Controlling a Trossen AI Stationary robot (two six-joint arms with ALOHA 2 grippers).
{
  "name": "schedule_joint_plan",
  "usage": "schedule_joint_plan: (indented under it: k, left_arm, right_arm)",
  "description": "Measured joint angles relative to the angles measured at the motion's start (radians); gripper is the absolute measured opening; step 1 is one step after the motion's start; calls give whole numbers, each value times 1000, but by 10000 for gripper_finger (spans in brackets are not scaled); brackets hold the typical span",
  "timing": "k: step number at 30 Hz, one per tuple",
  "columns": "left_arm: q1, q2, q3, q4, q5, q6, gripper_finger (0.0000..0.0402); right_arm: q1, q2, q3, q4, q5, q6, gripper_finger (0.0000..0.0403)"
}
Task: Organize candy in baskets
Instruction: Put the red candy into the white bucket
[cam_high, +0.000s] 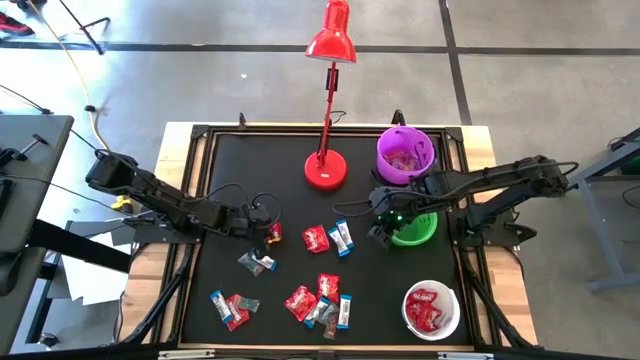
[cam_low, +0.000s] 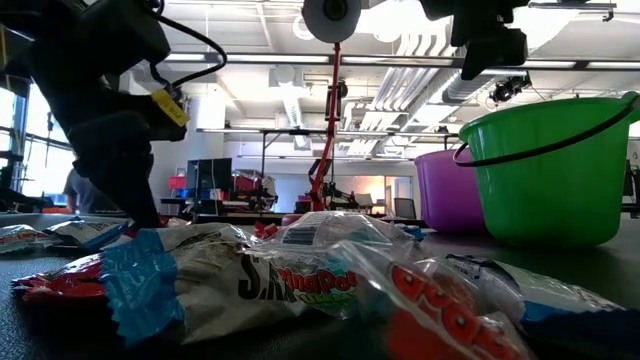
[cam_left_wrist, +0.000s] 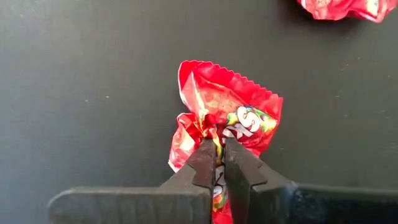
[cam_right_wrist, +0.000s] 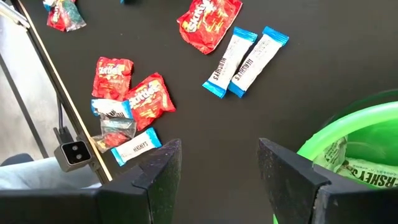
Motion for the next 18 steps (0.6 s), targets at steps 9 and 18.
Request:
schedule_joint_plan:
  k: [9,18]
  left_arm:
    - [-1,-1,104,9,-4,-1,1]
    - [35,-2,277,6,-218,178,1]
  right_arm:
    - [0,0,0,0,20,-12,204]
    - [-43,0,0,130,190,-15,204]
